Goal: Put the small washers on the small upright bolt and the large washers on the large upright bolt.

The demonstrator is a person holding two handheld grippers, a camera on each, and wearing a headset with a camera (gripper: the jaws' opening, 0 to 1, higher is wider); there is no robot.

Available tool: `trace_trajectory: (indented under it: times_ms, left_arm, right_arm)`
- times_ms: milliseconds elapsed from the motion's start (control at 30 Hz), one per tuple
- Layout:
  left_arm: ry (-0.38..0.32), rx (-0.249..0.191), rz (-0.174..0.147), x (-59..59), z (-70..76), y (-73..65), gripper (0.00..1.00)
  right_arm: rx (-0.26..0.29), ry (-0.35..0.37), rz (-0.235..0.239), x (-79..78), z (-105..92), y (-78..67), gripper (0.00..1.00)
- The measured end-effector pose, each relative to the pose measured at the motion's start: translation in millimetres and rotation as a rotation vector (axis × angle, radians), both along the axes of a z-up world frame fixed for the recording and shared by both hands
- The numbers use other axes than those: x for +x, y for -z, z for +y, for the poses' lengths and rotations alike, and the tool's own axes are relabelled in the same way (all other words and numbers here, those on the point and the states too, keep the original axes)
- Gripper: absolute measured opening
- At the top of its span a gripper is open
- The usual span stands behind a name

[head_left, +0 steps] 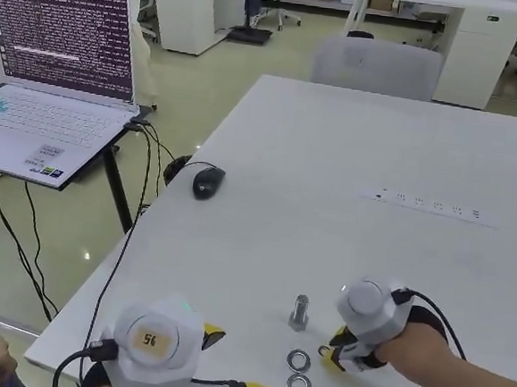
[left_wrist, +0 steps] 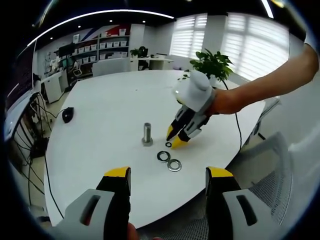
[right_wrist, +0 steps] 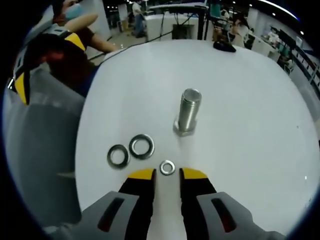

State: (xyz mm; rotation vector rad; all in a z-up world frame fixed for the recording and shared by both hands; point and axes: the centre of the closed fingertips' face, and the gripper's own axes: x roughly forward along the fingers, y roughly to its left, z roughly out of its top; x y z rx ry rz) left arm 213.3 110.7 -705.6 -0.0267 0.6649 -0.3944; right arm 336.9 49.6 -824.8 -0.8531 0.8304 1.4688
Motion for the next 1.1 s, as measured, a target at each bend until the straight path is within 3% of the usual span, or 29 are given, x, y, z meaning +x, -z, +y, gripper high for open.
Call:
trace_trajectory:
  times_ms: [367,433,733,1100]
  left_arm:
    - [0.000,-0.005,0.001,0.1,-2.4,1.7,0.60]
    - [0.003,-0.004,0.003,0.1,-3.4,2.1,0.60]
    - [0.000,-0.001,0.001,-0.1,-2.0,0.6,0.60]
    - [0.001,-0.001,-0.002,2.8,-0.7,0.2,0.60]
  right_arm:
    - [-0.014,-0.102,-0.046,-1.4,2.7,0.3,0.15]
    - [-0.017,-0.152,-0.079,-1.7,3.0,0.9,0.15]
    - [-0.010,-0.084,-0.057,-1.2,0.0,0.6,0.14]
    - [0.005,-0.031,-0.037,-2.0,-19.7,-1.1,0.14]
